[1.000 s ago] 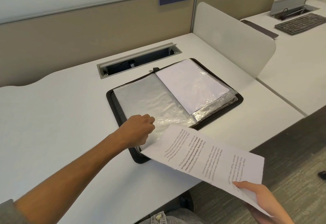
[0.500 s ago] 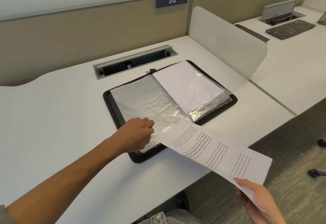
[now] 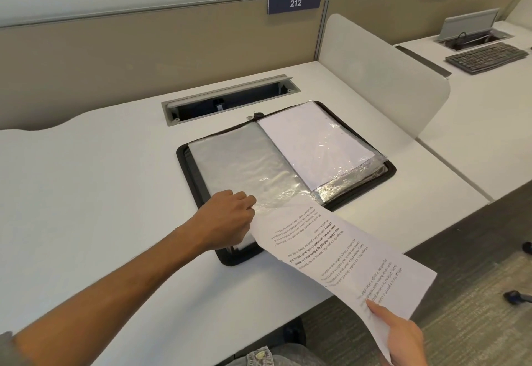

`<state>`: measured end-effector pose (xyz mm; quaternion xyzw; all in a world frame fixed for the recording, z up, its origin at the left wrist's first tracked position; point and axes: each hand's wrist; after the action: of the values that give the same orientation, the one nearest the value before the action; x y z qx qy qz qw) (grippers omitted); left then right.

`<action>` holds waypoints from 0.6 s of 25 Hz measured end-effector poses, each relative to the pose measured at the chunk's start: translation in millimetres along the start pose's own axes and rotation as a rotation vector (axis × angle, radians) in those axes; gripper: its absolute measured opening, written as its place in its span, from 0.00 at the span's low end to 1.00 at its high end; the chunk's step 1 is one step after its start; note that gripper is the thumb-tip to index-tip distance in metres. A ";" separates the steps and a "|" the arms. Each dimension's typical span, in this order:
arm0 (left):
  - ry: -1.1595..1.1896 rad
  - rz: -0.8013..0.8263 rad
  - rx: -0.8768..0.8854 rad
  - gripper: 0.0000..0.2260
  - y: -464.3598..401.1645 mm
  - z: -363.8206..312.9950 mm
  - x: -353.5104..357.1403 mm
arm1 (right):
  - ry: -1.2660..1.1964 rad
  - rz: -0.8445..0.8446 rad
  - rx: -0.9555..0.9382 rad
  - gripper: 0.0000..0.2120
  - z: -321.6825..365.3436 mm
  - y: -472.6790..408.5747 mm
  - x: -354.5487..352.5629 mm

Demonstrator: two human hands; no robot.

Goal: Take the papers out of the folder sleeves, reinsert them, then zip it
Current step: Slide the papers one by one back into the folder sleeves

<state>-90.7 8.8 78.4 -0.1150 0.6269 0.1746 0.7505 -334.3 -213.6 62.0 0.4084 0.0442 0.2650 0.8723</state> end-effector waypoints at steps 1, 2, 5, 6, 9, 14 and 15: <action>0.010 -0.013 -0.005 0.12 0.8 -1.4 1.0 | -0.010 0.002 0.002 0.15 1.2 0.0 -1.1; 0.018 -0.023 -0.017 0.13 1.1 -2.2 1.9 | -0.015 -0.005 -0.003 0.14 1.1 -1.8 -1.8; -0.016 -0.005 -0.044 0.13 -1.4 -0.9 4.2 | -0.042 -0.028 0.008 0.18 -2.5 -3.4 0.5; -0.034 0.013 -0.048 0.13 -2.6 -0.2 5.2 | -0.029 -0.056 0.004 0.20 -7.4 -4.8 1.4; -0.061 0.033 -0.051 0.13 -2.6 -0.7 10.2 | 0.013 -0.014 0.000 0.46 -38.4 -22.3 -19.5; -0.040 0.013 0.021 0.09 3.5 -8.3 17.2 | -0.029 -0.037 0.038 0.18 -16.7 -3.0 7.7; -0.037 0.005 0.029 0.07 4.1 -10.3 18.0 | -0.027 0.003 0.020 0.13 -15.3 -2.9 10.8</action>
<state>-98.9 10.7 59.0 -0.0995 0.6156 0.1696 0.7631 -328.3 -199.1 51.2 0.4209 0.0347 0.2605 0.8682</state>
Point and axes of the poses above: each hand's wrist, its own y-axis away from the middle knuckle, its own x-axis out of the palm, z = x × y, and after that the axes turned 4 degrees about z, right-handed
